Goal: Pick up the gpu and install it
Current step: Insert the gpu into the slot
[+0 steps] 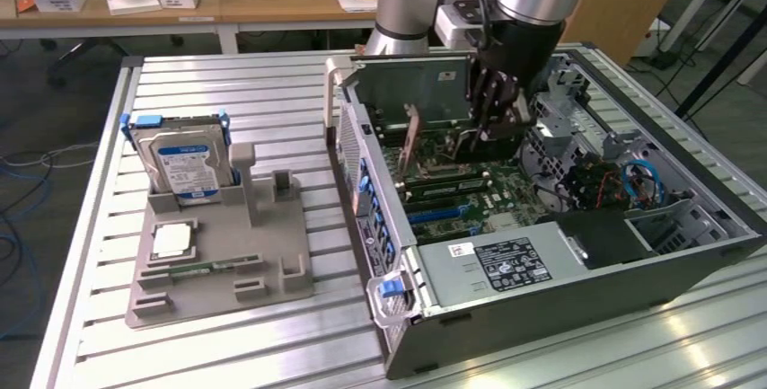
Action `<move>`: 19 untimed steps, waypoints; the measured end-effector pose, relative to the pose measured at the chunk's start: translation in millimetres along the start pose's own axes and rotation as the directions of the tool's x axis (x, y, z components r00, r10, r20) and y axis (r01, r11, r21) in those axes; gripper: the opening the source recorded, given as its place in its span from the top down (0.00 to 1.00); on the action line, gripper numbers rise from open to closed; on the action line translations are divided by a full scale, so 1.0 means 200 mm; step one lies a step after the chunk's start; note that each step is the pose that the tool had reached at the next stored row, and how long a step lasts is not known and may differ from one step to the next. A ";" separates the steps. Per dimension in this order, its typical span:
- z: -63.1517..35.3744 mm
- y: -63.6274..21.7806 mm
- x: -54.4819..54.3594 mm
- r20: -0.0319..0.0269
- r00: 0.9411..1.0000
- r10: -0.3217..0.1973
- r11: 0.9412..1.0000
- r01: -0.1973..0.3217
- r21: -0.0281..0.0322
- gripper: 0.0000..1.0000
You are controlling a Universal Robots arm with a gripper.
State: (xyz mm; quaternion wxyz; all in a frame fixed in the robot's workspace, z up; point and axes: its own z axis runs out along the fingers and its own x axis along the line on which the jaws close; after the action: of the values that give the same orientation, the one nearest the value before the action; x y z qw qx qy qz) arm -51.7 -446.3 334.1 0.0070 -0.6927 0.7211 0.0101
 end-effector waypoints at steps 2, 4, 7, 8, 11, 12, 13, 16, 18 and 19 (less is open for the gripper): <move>0.007 0.000 0.00 0.000 1.000 0.000 1.000 0.000 0.000 0.74; 0.013 0.000 0.01 0.000 1.000 0.000 1.000 0.000 0.000 0.74; 0.024 0.000 0.01 0.000 1.000 0.000 1.000 0.000 0.000 0.74; 0.027 -0.001 0.01 0.000 1.000 0.000 1.000 0.000 0.000 0.74; 0.038 -0.001 0.02 0.000 1.000 0.000 1.000 0.000 0.000 0.74; 0.042 -0.001 0.02 0.000 1.000 0.000 1.000 0.000 0.000 0.74; 0.045 -0.001 0.02 0.000 1.000 0.000 1.000 0.000 0.000 0.74; 0.058 -0.001 0.03 0.000 1.000 0.000 1.000 0.000 0.000 0.74; 0.067 -0.001 0.03 0.000 1.000 0.000 1.000 0.000 0.000 0.74; 0.071 -0.001 0.03 0.000 1.000 0.000 1.000 0.000 0.000 0.74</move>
State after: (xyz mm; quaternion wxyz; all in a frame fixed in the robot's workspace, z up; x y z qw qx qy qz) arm -51.8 -452.4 319.8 0.0071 -0.6927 0.7211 0.0101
